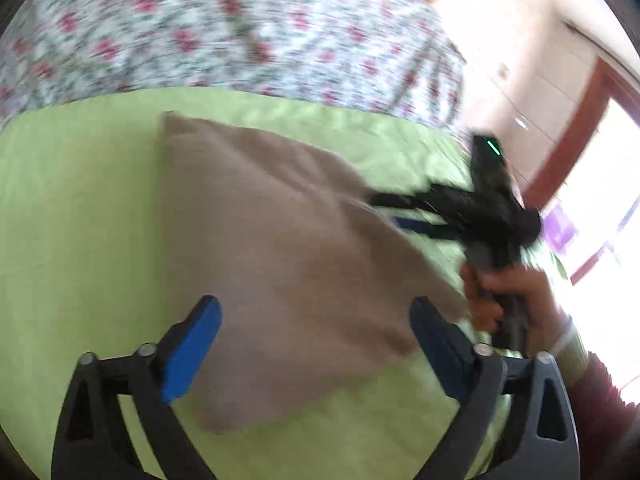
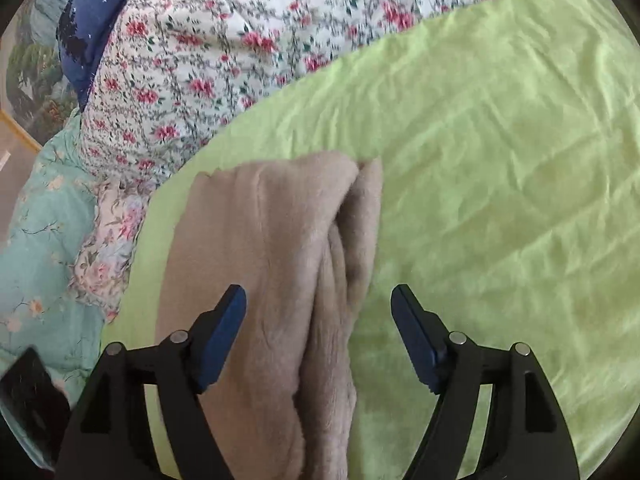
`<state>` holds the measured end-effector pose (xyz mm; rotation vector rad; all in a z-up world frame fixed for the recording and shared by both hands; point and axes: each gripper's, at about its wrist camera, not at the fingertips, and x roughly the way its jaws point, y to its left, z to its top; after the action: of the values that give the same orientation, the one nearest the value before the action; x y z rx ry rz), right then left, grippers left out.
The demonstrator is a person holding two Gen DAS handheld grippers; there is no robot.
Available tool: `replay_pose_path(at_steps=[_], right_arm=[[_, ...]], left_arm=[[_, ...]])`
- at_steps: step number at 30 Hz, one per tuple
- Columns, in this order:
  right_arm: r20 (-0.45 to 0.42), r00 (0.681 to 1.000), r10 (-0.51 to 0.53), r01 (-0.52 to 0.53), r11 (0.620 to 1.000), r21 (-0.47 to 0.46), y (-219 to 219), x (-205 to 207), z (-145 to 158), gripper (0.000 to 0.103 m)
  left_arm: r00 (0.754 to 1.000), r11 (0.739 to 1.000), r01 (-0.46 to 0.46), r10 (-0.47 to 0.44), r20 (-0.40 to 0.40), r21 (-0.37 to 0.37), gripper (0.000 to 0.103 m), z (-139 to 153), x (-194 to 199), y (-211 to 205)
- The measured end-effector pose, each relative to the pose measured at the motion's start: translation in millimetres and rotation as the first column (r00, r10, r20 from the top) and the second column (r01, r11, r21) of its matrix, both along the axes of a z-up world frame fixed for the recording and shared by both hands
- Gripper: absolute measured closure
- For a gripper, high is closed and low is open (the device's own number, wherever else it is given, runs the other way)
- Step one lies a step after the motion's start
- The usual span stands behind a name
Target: Fold small clothes
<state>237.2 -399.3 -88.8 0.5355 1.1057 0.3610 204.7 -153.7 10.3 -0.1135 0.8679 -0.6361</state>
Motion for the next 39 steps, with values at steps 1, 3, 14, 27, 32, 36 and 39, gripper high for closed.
replay_pose_path(at_steps=[1, 3, 14, 27, 32, 36, 39], right_arm=[[-0.010, 1.000, 0.002, -0.002, 1.000, 0.002, 1.0, -0.1, -3.6, 0.027], [-0.029, 0.999, 0.013, -0.014, 1.000, 0.000, 4.0, -0.6, -11.3, 0.027], [-0.073, 0.993, 0.097, -0.093, 0.994, 0.064, 27.6, 14.1, -30.9, 0.060], [0.083, 0.981, 0.175, -0.187, 0.967, 0.172, 113.8, -19.7, 21.8, 0.071], [0.082, 0.963, 0.257, -0.269, 0.935, 0.232, 177.1, -22.7, 11.2, 0.071], [0.030, 0.949, 0.313, -0.312, 0.928, 0.202, 215.7, -25.9, -11.0, 0.069], [0.006, 0.950, 0.311, -0.309, 0.940, 0.145, 224.9, -32.4, -25.3, 0.058]], left_arm=[[1.000, 1.000, -0.024, 0.024, -0.017, 0.000, 0.003, -2.9, 8.3, 6.4], [0.994, 0.998, -0.063, 0.060, -0.092, -0.025, 0.003, -17.1, 34.3, 21.2], [0.963, 0.989, -0.029, -0.011, -0.268, -0.146, 0.037, -76.5, 102.3, 13.1], [0.991, 0.988, -0.102, 0.090, -0.104, -0.116, 0.059, -10.8, 27.8, 129.0], [0.985, 0.985, -0.158, 0.152, -0.083, -0.070, 0.058, -7.0, 3.4, 185.2], [0.959, 0.976, -0.216, 0.205, -0.195, -0.034, 0.052, -51.4, -4.2, 222.3], [0.945, 0.962, -0.255, 0.226, -0.236, -0.101, 0.043, -68.4, -10.2, 242.6]])
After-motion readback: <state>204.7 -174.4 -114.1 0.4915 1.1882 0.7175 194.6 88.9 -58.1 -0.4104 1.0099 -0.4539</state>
